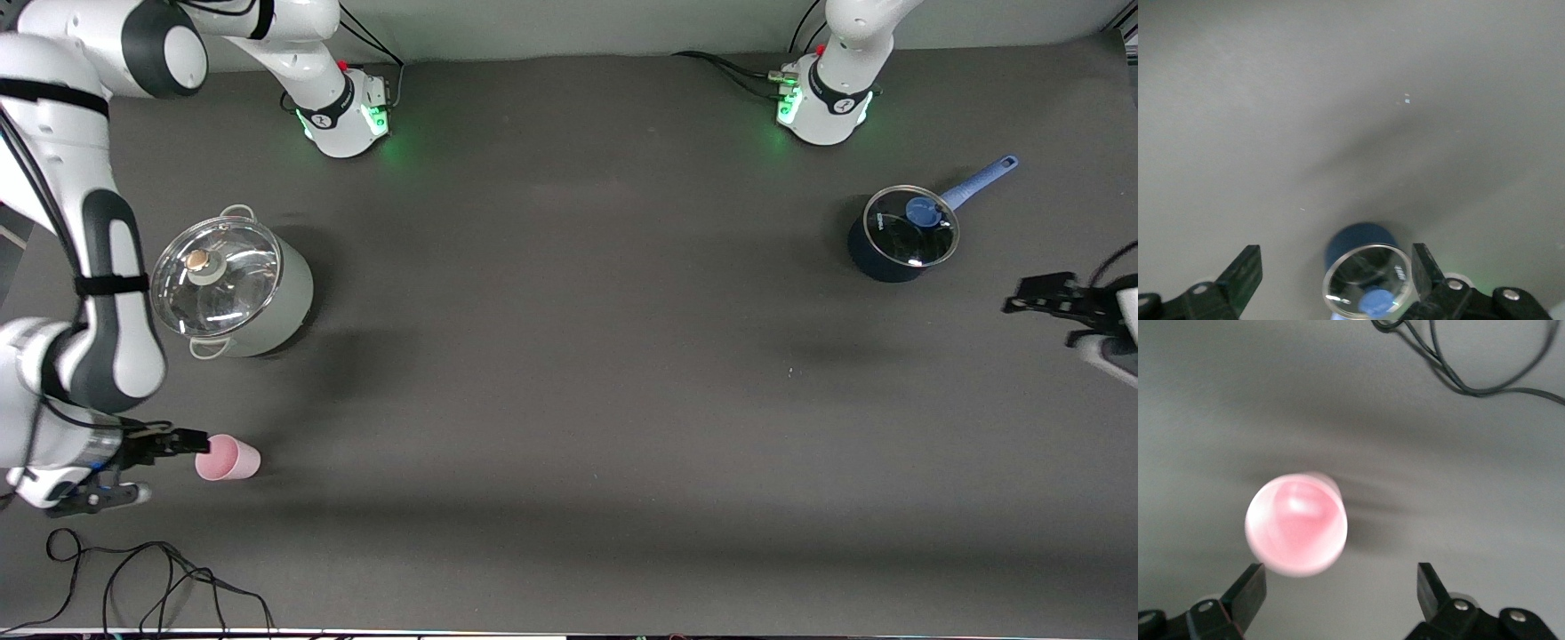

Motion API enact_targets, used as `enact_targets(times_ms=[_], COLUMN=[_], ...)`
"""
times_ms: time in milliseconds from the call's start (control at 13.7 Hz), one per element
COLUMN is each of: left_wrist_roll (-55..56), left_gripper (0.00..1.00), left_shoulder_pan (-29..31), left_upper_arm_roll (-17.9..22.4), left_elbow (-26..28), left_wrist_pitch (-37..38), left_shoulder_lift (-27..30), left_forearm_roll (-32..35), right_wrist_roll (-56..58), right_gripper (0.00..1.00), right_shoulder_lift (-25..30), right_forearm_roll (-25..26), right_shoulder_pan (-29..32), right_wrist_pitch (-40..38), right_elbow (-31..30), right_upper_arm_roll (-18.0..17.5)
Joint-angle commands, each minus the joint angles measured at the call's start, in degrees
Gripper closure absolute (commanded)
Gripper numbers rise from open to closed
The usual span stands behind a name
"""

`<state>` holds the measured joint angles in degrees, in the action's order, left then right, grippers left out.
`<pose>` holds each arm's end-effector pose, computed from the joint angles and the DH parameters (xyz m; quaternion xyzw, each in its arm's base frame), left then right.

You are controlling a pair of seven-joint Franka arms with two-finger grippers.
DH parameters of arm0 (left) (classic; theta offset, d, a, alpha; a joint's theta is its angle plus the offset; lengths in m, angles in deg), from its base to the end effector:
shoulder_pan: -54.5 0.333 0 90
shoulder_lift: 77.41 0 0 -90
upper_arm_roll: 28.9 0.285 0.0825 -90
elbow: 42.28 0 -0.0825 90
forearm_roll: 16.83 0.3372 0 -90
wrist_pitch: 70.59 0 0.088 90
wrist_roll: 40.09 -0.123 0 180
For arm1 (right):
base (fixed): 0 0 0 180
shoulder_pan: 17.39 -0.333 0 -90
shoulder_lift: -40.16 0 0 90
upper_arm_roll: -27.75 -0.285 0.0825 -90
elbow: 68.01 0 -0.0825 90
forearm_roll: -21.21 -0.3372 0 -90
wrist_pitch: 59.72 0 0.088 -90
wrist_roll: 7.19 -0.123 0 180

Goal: Transfer pink cup from left to right arm
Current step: 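Release the pink cup upright on the table with the right gripper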

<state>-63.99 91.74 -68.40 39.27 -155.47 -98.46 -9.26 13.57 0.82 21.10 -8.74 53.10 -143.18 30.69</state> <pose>0.5637 0.0466 0.4705 0.9670 -0.2228 -0.1015 0.0707 0.6576 -0.1275 0.3112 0.9962 0.0851 -0.0181 0.0109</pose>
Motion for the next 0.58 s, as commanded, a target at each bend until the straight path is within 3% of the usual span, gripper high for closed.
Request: enact_targets(times_ms=[0,292,512], left_wrist_roll=[9.36,20.79,24.6], left_gripper=[0.0,0.0,0.0], left_shoulder_pan=[-6.1,-12.61,-14.56], left_upper_arm_roll=[0.73,0.82,0.91], left_elbow=[-0.17,-0.26,-1.57], left_wrist_pitch=[2.35,1.92,2.09], left_shoulder_lift=[2.06,2.24,1.89], left_forearm_roll=[0.52,0.78,1.39], right_wrist_roll=[0.43,-5.0,-11.16], right_gripper=[0.0,0.0,0.0], right_shoulder_lift=[9.44,17.97,24.47], right_forearm_roll=[0.73,0.2,0.2], right_shoulder_pan=[-0.47,-1.17,-3.19], right_wrist_pitch=[-8.99,-18.24,-18.44], right_elbow=[-1.74,-2.61,-7.95], right_upper_arm_roll=[0.31,0.31,0.31])
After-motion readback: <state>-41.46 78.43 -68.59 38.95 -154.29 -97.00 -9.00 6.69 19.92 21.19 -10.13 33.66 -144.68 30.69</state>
